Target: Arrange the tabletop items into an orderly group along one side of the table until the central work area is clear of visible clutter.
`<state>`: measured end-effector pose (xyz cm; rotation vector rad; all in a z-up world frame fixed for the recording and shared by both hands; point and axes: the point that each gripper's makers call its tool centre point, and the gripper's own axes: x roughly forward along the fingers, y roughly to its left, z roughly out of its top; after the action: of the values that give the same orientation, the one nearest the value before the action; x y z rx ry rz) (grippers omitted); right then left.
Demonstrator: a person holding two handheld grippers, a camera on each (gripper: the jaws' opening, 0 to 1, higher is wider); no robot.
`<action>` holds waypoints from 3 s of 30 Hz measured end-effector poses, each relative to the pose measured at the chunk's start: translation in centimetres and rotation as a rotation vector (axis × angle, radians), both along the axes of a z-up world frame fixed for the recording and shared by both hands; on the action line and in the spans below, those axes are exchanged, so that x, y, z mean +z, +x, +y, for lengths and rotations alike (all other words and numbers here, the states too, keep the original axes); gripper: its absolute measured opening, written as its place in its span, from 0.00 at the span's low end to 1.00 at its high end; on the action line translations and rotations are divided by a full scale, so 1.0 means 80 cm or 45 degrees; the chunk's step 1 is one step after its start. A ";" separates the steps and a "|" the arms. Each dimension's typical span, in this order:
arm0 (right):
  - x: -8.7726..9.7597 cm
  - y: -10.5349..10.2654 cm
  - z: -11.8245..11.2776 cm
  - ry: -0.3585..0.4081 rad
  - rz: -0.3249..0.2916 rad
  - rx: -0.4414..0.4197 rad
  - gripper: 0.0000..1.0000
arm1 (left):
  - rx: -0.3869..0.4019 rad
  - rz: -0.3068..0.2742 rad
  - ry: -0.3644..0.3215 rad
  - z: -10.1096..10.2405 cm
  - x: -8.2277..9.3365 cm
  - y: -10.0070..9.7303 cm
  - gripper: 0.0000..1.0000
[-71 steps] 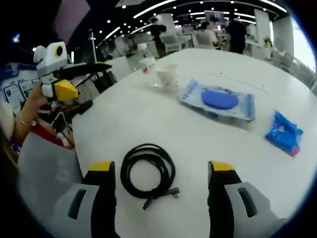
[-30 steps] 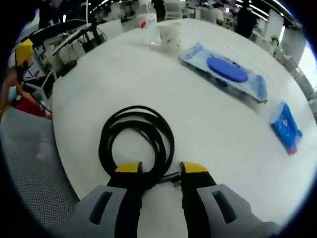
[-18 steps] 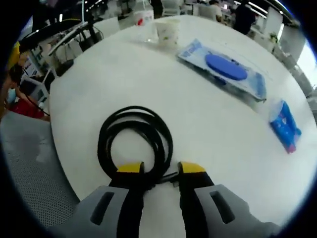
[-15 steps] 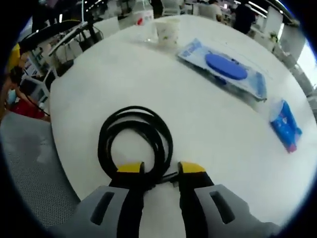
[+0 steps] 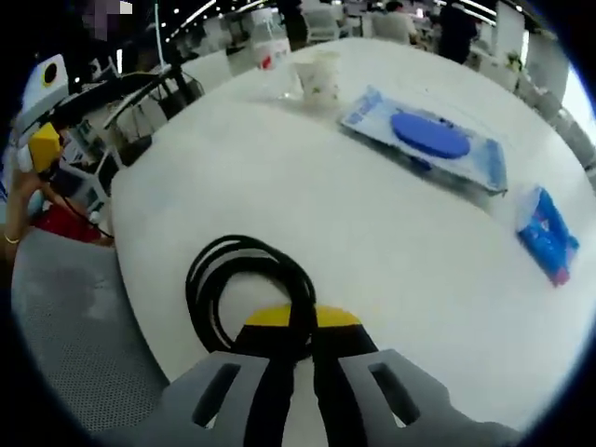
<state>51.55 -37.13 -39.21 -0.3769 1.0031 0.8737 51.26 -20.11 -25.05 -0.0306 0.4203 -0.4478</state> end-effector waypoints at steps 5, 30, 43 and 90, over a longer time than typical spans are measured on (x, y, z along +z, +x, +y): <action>0.003 -0.001 0.000 0.030 0.014 -0.020 0.04 | 0.003 0.002 0.003 0.001 -0.001 0.000 0.99; 0.082 0.035 -0.036 0.136 -0.129 -0.143 0.03 | -0.030 0.002 0.024 -0.005 -0.002 -0.003 0.99; 0.114 0.067 -0.072 0.156 -0.215 -0.244 0.03 | 0.022 -0.042 0.046 0.003 0.008 -0.004 0.98; 0.046 0.173 -0.167 0.076 -0.075 -0.425 0.04 | 0.000 0.032 0.090 0.002 -0.014 0.001 0.98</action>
<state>65.39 -50.46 -35.52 -0.1758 0.9496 0.5863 51.37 -19.91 -26.17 0.0320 0.4609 -0.4323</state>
